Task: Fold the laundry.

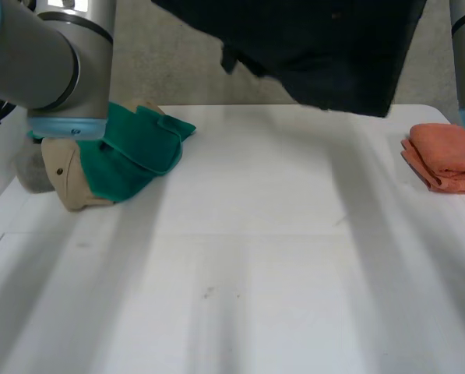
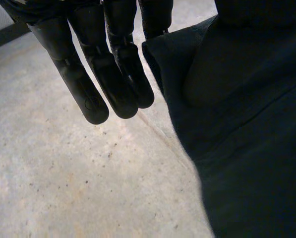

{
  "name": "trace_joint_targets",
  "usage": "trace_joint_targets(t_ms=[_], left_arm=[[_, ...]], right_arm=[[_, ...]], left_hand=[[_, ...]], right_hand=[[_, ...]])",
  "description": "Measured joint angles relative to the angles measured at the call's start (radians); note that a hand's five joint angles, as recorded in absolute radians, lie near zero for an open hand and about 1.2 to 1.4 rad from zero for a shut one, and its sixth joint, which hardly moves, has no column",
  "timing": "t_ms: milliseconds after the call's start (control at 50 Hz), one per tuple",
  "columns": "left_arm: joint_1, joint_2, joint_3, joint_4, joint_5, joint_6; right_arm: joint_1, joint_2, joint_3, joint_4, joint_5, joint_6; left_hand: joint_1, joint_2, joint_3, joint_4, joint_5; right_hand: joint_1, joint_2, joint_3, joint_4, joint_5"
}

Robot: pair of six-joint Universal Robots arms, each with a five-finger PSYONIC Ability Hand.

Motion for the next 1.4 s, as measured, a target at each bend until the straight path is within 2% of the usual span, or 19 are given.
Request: trace_joint_targets(t_ms=[100,200,360,440,540,640,680,740,800,820,860,1000,1100,1180,1300,1400], left_arm=[[0.000,0.088,-0.184,-0.074,-0.009,-0.010],[-0.003,0.136,-0.387,-0.166,-0.007,-0.013],[-0.005,0.119,-0.677,-0.345,-0.008,-0.010],[-0.004,0.066,-0.730,-0.386,-0.014,-0.007],[-0.005,-0.019,-0.683,-0.389,-0.021,-0.004],[-0.004,-0.146,-0.550,-0.380,-0.029,-0.002],[-0.004,-0.187,-0.504,-0.378,-0.030,-0.002],[-0.003,-0.236,-0.443,-0.372,-0.029,-0.004],[-0.002,-0.246,-0.424,-0.362,-0.028,-0.007],[0.000,-0.242,-0.421,-0.352,-0.027,-0.010],[0.001,-0.224,-0.427,-0.338,-0.025,-0.011],[-0.003,-0.106,-0.521,-0.314,-0.021,-0.006],[-0.029,-0.008,-0.641,-0.312,-0.018,-0.001],[-0.065,0.030,-0.716,-0.310,-0.017,0.000],[-0.100,-0.014,-0.723,-0.308,-0.017,0.000],[-0.086,-0.111,-0.637,-0.309,-0.017,0.000]], right_arm=[[-0.001,-0.007,0.067,0.145,-0.078,0.000],[-0.009,0.000,0.173,0.334,-0.116,-0.009],[-0.014,0.053,0.383,0.603,-0.138,-0.035],[-0.011,0.099,0.432,0.652,-0.136,-0.062],[-0.004,0.170,0.424,0.617,-0.128,-0.082],[-0.001,0.252,0.372,0.530,-0.105,-0.075],[0.000,0.273,0.357,0.501,-0.090,-0.070],[0.000,0.295,0.345,0.453,-0.056,-0.063],[-0.001,0.297,0.348,0.425,-0.033,-0.059],[-0.001,0.296,0.352,0.413,-0.023,-0.058],[-0.003,0.292,0.360,0.402,-0.012,-0.057],[-0.004,0.281,0.380,0.398,-0.004,-0.056],[-0.001,0.281,0.387,0.400,-0.006,-0.057],[-0.001,0.283,0.389,0.401,-0.007,-0.057],[0.001,0.284,0.391,0.403,-0.007,-0.057],[0.001,0.282,0.397,0.406,-0.006,-0.057]], left_hand=[[0.000,0.001,0.003,0.000,0.009],[0.000,0.001,0.003,0.000,0.009],[0.000,0.001,0.003,0.000,0.009],[0.000,0.001,0.003,0.000,0.009],[0.000,0.001,0.003,0.000,0.009],[-0.005,-0.011,-0.008,-0.013,0.001],[-0.080,-0.105,-0.099,-0.099,-0.076],[-0.325,-0.328,-0.318,-0.331,-0.300],[-0.403,-0.411,-0.400,-0.415,-0.385],[-0.513,-0.537,-0.526,-0.539,-0.511],[-0.560,-0.583,-0.575,-0.592,-0.568],[-0.553,-0.581,-0.573,-0.589,-0.566],[-0.389,-0.434,-0.428,-0.435,-0.411],[-0.363,-0.400,-0.393,-0.402,-0.380],[-0.476,-0.502,-0.494,-0.510,-0.484],[-0.476,-0.505,-0.496,-0.514,-0.493]], right_hand=[[0.000,0.000,0.014,0.000,0.000],[0.000,0.000,0.016,0.000,0.000],[0.000,0.000,0.016,0.000,0.000],[0.000,0.000,0.016,0.000,0.000],[0.000,0.000,0.016,0.000,0.000],[0.000,0.000,0.016,0.000,0.000],[0.000,0.000,0.016,0.000,0.000],[0.000,0.000,0.016,0.000,0.000],[0.000,0.000,0.016,0.000,0.000],[0.000,0.000,0.016,0.000,0.000],[0.000,0.000,0.016,0.000,0.000],[0.000,0.000,0.016,0.000,0.000],[0.000,0.000,0.016,0.000,0.000],[0.000,0.000,0.016,0.001,0.000],[0.000,0.004,0.016,0.001,0.000],[0.000,0.004,0.016,0.001,0.000]])
